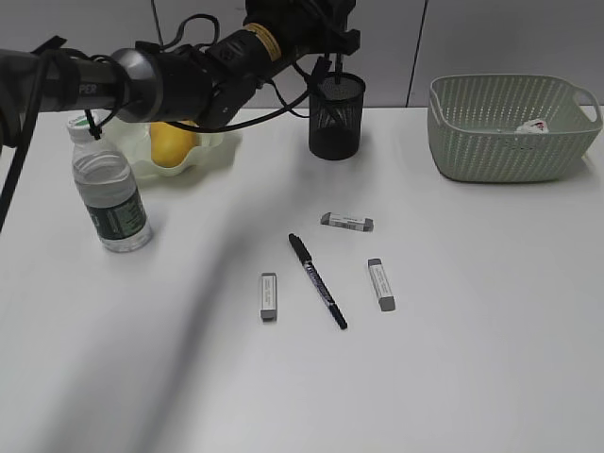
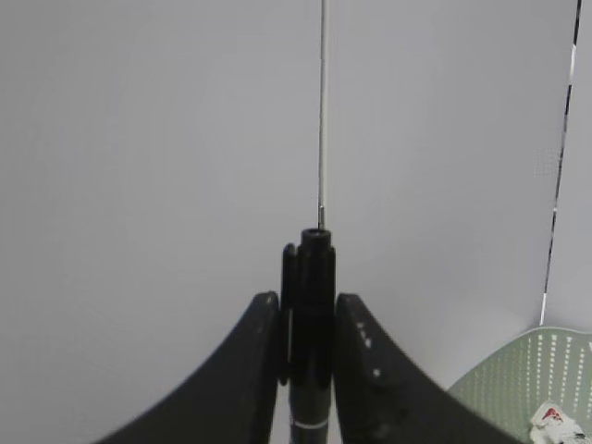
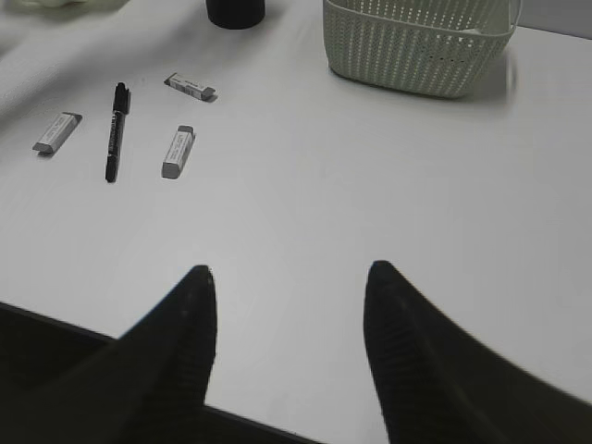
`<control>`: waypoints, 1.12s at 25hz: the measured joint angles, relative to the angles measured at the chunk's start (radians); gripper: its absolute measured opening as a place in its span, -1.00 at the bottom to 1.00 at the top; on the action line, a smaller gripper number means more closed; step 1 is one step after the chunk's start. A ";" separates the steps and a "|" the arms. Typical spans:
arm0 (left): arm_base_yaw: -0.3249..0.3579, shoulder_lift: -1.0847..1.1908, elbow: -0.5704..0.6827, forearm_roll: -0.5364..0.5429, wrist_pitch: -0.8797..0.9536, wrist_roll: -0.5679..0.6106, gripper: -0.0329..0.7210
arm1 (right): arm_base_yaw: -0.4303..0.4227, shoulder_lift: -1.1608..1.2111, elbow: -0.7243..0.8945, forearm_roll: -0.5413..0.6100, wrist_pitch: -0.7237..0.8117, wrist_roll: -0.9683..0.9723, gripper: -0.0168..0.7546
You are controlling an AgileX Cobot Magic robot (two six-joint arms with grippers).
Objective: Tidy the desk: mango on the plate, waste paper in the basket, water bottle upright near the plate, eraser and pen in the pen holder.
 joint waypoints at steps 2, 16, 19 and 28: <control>0.000 0.000 0.000 0.000 0.000 0.004 -0.53 | 0.000 0.000 0.000 0.000 0.000 0.000 0.12; 0.000 0.000 0.000 0.019 -0.005 0.043 -0.46 | 0.000 0.000 0.000 0.000 0.000 0.001 0.12; 0.000 0.000 0.000 0.040 -0.006 0.045 -0.41 | 0.000 0.000 0.000 0.000 0.000 0.004 0.12; 0.000 -0.001 0.000 0.055 -0.012 0.046 -0.32 | 0.000 0.000 0.000 0.000 0.000 0.020 0.12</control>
